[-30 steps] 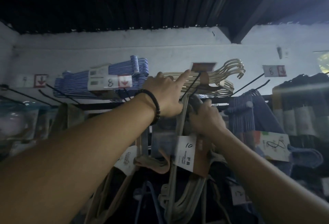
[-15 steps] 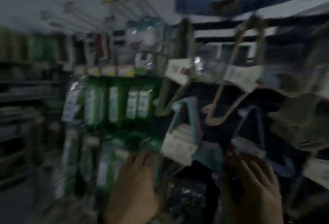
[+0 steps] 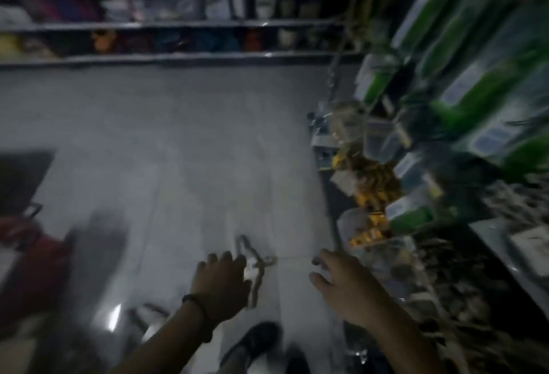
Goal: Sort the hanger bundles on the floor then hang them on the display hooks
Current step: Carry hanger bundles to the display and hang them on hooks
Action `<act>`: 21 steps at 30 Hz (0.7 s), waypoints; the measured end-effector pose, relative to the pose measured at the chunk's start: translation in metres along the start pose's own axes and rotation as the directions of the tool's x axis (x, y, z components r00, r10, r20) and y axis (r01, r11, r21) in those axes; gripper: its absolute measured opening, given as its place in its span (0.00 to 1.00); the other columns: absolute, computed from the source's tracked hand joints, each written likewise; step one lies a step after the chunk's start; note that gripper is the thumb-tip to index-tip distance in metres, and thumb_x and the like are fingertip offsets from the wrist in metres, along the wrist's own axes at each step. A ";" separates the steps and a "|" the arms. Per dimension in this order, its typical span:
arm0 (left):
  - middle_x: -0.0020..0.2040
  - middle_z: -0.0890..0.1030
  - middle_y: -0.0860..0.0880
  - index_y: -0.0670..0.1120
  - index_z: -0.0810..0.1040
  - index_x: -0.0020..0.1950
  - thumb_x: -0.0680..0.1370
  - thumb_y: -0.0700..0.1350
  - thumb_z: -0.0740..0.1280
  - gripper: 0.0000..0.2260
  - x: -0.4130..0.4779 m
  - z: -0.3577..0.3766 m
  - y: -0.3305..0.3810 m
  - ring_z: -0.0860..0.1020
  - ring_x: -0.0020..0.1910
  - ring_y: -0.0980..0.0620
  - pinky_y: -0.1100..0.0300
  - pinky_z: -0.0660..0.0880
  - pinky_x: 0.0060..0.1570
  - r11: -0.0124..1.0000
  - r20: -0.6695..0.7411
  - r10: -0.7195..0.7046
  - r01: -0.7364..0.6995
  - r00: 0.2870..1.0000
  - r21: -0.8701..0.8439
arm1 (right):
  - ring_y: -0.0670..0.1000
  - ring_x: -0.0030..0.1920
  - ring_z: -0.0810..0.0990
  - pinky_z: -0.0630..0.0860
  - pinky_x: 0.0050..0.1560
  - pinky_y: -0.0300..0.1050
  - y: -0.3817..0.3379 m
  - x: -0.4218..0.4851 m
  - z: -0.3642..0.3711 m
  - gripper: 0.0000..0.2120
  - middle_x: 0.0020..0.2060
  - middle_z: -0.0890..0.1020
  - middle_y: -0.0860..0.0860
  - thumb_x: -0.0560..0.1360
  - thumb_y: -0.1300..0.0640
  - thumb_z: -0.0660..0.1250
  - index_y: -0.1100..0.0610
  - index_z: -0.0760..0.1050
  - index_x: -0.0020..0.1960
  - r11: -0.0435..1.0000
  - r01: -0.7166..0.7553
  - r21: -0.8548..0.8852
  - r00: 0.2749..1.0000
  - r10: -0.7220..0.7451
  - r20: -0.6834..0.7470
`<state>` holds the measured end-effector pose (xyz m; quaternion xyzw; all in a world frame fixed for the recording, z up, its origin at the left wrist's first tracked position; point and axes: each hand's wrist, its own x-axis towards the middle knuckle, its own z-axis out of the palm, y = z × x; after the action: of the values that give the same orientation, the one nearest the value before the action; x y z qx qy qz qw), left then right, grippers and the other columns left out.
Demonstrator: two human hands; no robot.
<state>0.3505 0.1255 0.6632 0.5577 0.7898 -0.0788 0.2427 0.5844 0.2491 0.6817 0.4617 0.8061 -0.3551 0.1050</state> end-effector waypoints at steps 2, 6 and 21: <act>0.64 0.77 0.49 0.55 0.72 0.70 0.80 0.63 0.58 0.22 -0.019 0.037 -0.031 0.76 0.63 0.43 0.49 0.73 0.59 0.992 0.062 -0.127 0.128 0.990 -0.015 | 0.51 0.61 0.78 0.77 0.60 0.50 0.001 0.027 0.033 0.17 0.64 0.77 0.50 0.83 0.40 0.61 0.48 0.73 0.67 0.999 0.013 -0.036 0.993 -0.008 0.121; 0.61 0.81 0.51 0.56 0.76 0.64 0.78 0.65 0.59 0.21 -0.055 0.098 -0.080 0.79 0.62 0.46 0.51 0.76 0.59 0.939 0.176 -0.325 0.339 0.929 -0.056 | 0.52 0.58 0.79 0.78 0.58 0.48 -0.009 0.069 0.086 0.20 0.65 0.77 0.53 0.84 0.42 0.61 0.52 0.73 0.69 0.997 0.007 -0.076 0.951 0.017 0.308; 0.63 0.82 0.44 0.48 0.77 0.67 0.76 0.60 0.58 0.25 -0.071 0.310 -0.253 0.80 0.61 0.42 0.42 0.77 0.63 0.676 0.498 -0.361 0.589 0.788 -0.442 | 0.46 0.48 0.80 0.79 0.51 0.44 -0.173 0.200 0.358 0.13 0.50 0.80 0.47 0.83 0.43 0.63 0.50 0.77 0.60 0.983 0.062 -0.174 0.810 0.052 0.585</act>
<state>0.2284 -0.1492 0.3905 0.2019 0.8336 -0.0010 0.5141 0.2760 0.0879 0.4049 0.3156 0.7649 -0.4040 0.3900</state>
